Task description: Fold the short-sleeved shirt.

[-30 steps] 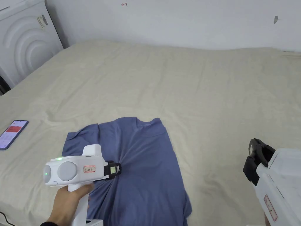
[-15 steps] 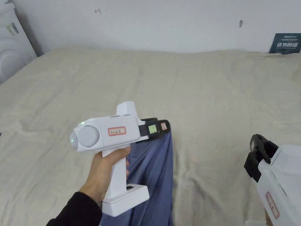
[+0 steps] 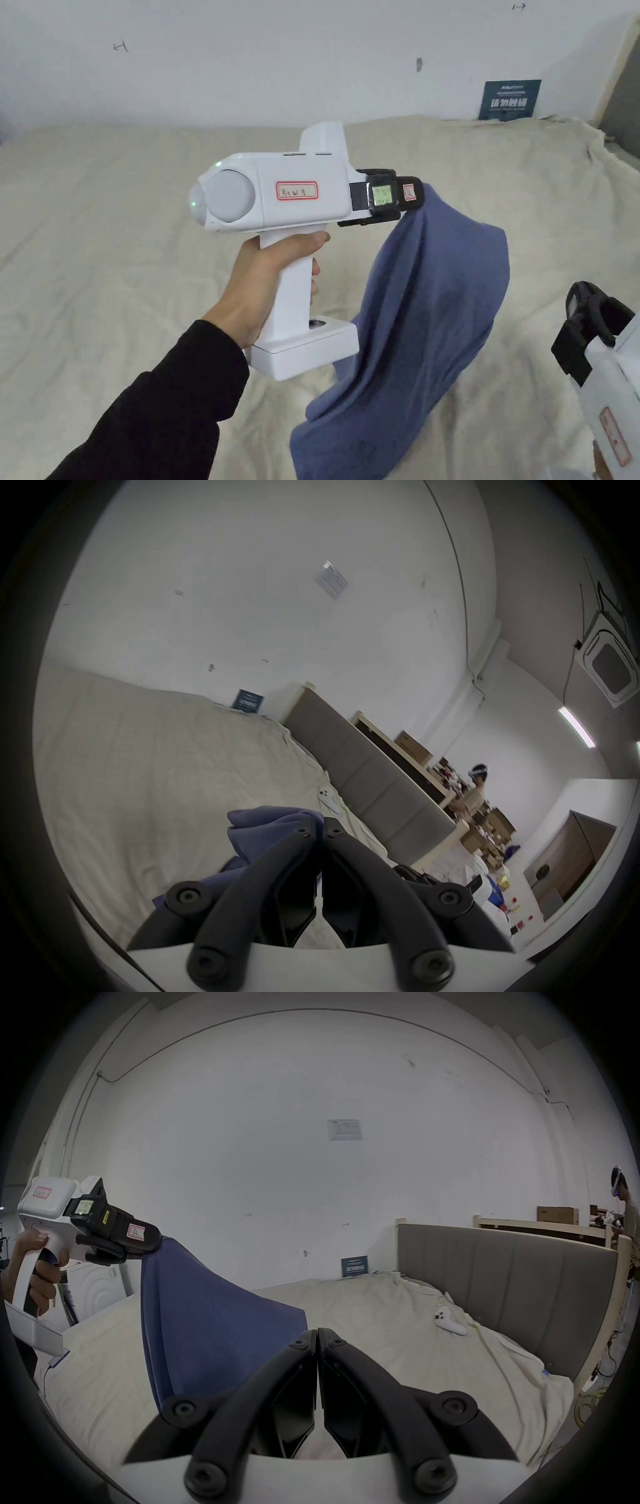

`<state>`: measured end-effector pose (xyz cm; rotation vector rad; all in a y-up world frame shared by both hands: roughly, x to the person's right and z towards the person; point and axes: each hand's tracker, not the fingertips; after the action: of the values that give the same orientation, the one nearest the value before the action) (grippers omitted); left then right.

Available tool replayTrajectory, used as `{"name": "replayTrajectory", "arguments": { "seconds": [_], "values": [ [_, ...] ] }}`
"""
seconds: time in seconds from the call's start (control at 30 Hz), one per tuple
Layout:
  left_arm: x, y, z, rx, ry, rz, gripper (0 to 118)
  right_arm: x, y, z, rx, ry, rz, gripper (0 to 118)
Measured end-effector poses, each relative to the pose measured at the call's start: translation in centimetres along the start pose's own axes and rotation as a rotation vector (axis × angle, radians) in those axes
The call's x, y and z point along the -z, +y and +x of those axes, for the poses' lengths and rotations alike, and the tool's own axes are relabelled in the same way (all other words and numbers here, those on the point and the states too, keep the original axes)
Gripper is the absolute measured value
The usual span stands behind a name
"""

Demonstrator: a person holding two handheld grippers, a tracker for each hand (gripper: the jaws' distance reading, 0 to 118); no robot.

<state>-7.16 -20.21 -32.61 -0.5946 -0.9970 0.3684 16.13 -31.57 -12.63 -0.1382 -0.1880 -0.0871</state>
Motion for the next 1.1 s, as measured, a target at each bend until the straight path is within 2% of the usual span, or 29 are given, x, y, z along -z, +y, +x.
{"name": "replayTrajectory", "arguments": {
  "seconds": [0.17, 0.37, 0.47, 0.57, 0.67, 0.7, 0.77, 0.8, 0.9, 1.0, 1.07, 1.1],
  "values": [
    [5.3, -3.3, -0.6, 0.039, 0.044, -0.148, 0, -0.8, -0.3, 1.7, -0.004, -0.052, -0.008, 0],
    [10.3, -10.2, -4.3, 0.055, 0.192, -0.382, 0, -1.4, -1.2, 2.5, -0.005, -0.083, -0.022, 0],
    [12.3, -13.7, -6.5, 0.009, 0.282, -0.499, 0, -1.4, -1.5, 2.5, -0.001, -0.087, -0.034, 0],
    [14.0, -17.3, -8.0, 0.081, 0.388, -0.622, 0, -1.4, -1.6, 2.3, 0.003, -0.087, -0.042, 0],
    [14.9, -20.2, -8.9, 0.09, 0.42, -0.689, 0, -1.4, -1.6, 2.3, 0.004, -0.081, -0.048, 0],
    [15.2, -21.0, -9.1, 0.091, 0.439, -0.705, 0, -1.5, -1.2, 5.0, 0.002, -0.08, -0.049, 0],
    [15.2, -21.7, -9.1, 0.093, 0.439, -0.699, 1, -1.5, -0.9, 5.8, 0.002, -0.076, -0.052, 0],
    [15.1, -21.8, -9.0, 0.101, 0.446, -0.682, 9, -1.5, -0.9, 5.8, 0.002, -0.074, -0.052, 0],
    [14.3, -21.6, -8.1, 0.142, 0.459, -0.622, 25, -1.4, -1.7, 6.2, -0.002, -0.068, -0.05, 0],
    [13.2, -21.0, -7.0, 0.174, 0.463, -0.58, 61, -1.4, -1.5, 6.2, -0.006, -0.06, -0.043, 0],
    [11.9, -20.0, -6.1, 0.184, 0.48, -0.503, 91, -1.3, -1.4, 6.2, -0.008, -0.053, -0.037, 0],
    [11.1, -19.5, -5.6, 0.197, 0.482, -0.46, 95, -1.3, -1.4, 6.1, -0.01, -0.052, -0.035, 0]
  ]
}}
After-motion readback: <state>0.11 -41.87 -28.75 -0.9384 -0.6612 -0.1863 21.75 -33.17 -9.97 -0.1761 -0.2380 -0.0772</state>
